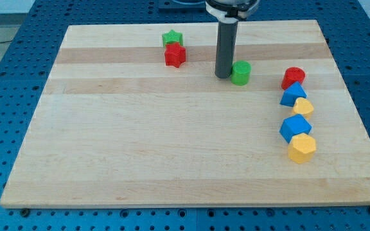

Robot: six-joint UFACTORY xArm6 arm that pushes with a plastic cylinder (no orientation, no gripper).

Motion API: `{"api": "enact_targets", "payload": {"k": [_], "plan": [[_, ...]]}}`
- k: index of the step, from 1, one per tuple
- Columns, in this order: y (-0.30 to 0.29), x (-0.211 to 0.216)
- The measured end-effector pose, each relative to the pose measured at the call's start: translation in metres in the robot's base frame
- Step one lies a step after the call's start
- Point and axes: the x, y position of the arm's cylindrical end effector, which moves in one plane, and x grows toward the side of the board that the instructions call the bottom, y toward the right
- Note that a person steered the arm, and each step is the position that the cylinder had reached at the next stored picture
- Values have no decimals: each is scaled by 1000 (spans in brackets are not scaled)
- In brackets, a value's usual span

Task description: Move green circle to the top of red circle

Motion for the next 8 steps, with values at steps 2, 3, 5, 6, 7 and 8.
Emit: {"api": "enact_targets", "payload": {"k": [2,3,5,6,7,8], "plan": [[20,6],[39,-3],[58,-19],[75,-19],[96,-19],[101,-19]]}}
